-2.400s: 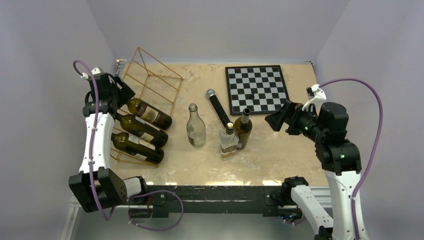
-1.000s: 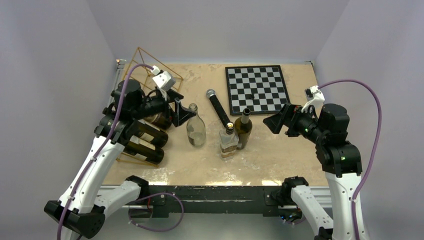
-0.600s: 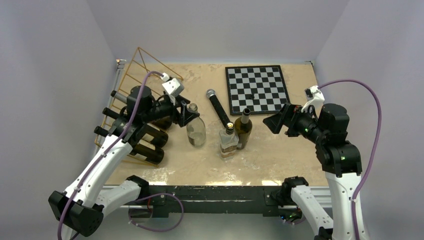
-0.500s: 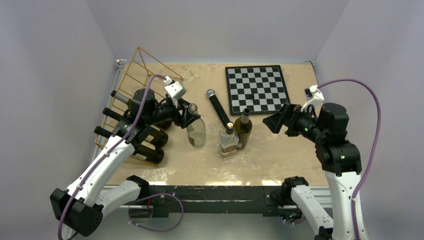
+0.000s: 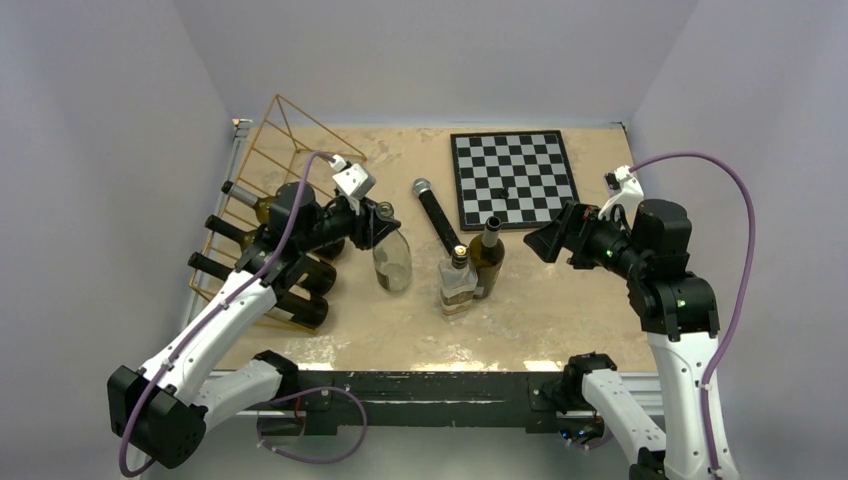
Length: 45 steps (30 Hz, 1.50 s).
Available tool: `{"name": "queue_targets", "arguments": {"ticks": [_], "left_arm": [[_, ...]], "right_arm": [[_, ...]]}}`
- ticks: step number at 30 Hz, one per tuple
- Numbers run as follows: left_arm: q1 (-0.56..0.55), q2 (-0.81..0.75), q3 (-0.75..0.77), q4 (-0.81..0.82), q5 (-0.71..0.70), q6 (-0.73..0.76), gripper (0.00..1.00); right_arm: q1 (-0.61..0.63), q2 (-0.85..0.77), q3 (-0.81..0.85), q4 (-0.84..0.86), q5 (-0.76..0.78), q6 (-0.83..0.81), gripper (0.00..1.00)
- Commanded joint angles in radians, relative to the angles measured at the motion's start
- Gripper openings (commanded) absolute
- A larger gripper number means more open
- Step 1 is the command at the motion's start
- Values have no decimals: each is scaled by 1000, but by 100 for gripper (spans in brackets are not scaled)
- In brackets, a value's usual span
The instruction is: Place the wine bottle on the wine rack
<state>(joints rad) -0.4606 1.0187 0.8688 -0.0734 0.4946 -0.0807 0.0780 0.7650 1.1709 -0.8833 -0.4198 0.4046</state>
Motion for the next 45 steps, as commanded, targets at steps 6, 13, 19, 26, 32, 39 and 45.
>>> {"name": "queue_targets", "arguments": {"ticks": [6, 13, 19, 26, 32, 39, 45], "left_arm": [[-4, -39, 3, 83, -11, -5, 3], [-4, -64, 95, -26, -142, -51, 0], [-3, -23, 231, -108, -187, -141, 0], [-2, 33, 415, -232, -276, -222, 0], [0, 49, 490, -272, -380, -253, 0], [62, 138, 573, -321, -413, -389, 0], [194, 167, 570, -277, -303, -471, 0]], "right_arm": [[-3, -3, 3, 27, -19, 8, 98], [-2, -6, -5, 27, -15, 10, 98], [-2, -7, -11, 30, -23, 14, 98], [-3, -18, -11, 24, -11, 12, 98], [-1, -22, -18, 24, -10, 14, 98], [-3, -20, -19, 28, -9, 17, 98], [-3, -33, 11, -1, 18, 6, 99]]}}
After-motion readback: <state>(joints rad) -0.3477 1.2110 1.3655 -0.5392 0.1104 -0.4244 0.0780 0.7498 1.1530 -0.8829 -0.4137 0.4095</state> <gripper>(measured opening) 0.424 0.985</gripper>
